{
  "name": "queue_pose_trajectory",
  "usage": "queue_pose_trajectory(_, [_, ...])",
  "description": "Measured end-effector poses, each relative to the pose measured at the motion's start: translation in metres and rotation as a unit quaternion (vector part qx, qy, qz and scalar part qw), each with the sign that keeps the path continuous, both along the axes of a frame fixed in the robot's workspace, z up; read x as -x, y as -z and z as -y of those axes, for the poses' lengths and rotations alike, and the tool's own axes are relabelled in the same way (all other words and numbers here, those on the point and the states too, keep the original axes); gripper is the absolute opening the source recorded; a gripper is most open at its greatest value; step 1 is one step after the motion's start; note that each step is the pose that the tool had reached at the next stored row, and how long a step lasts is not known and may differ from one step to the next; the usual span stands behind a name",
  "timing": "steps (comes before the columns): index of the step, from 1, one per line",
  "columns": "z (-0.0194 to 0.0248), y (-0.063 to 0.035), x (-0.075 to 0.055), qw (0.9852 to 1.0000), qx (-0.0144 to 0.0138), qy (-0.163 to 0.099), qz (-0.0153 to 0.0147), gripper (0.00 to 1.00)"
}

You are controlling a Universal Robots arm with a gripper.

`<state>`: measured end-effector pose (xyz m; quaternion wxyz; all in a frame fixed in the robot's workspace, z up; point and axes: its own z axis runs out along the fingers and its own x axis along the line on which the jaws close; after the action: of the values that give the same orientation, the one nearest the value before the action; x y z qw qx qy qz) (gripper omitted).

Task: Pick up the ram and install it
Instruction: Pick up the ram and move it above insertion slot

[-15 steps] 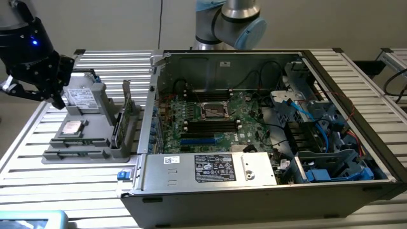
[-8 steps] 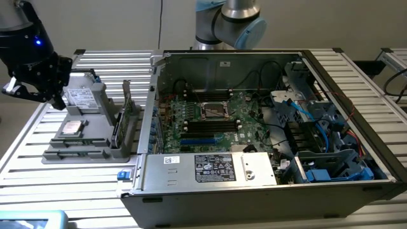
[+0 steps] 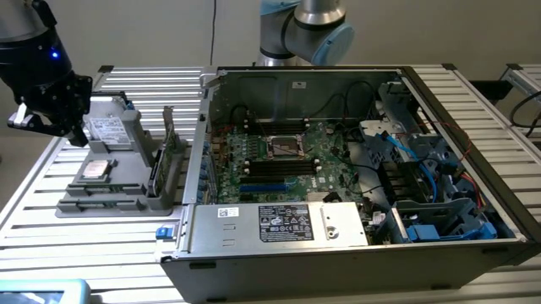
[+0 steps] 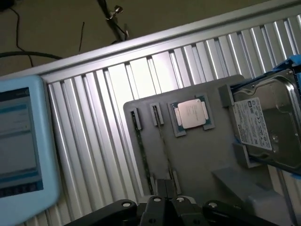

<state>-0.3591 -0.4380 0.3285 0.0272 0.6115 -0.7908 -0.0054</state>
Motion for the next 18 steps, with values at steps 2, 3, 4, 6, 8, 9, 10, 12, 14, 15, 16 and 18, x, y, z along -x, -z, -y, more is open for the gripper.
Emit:
queue_pose_trajectory(2, [0.0, 0.0001, 0.0, 0.9998, 0.0, -0.018, 0.0013, 0.11])
queue_pose_trajectory(3, [0.0, 0.0, 0.0, 0.9996, 0.0, -0.027, 0.0025, 0.11])
queue_pose_trajectory(4, [0.0, -0.0001, 0.0, 0.9993, 0.0001, -0.036, 0.0041, 0.11])
queue_pose_trajectory(6, [0.0, -0.0001, -0.0001, 0.9988, 0.0001, -0.049, 0.0069, 0.11])
queue_pose_trajectory(8, [0.0001, 0.0001, -0.0001, 0.9986, 0.0, -0.053, 0.0072, 0.11])
queue_pose_trajectory(9, [0.0001, 0.0001, -0.0001, 0.9985, 0.0, -0.054, 0.0072, 0.11])
queue_pose_trajectory(10, [0.0001, 0.0, -0.0001, 0.9985, 0.0001, -0.054, 0.0072, 0.11])
queue_pose_trajectory(12, [0.0001, 0.0, 0.0, 0.9985, 0.0001, -0.054, 0.0071, 0.11])
queue_pose_trajectory(14, [0.0001, 0.0, 0.0, 0.9985, 0.0001, -0.054, 0.0071, 0.12])
queue_pose_trajectory(15, [0.0001, 0.0, 0.0, 0.9985, 0.0001, -0.054, 0.0071, 0.18])
queue_pose_trajectory(16, [0.0001, 0.0, 0.0, 0.9985, 0.0001, -0.054, 0.0071, 0.18])
queue_pose_trajectory(18, [0.0001, 0.0, 0.0, 0.9985, 0.0001, -0.054, 0.0071, 0.3])
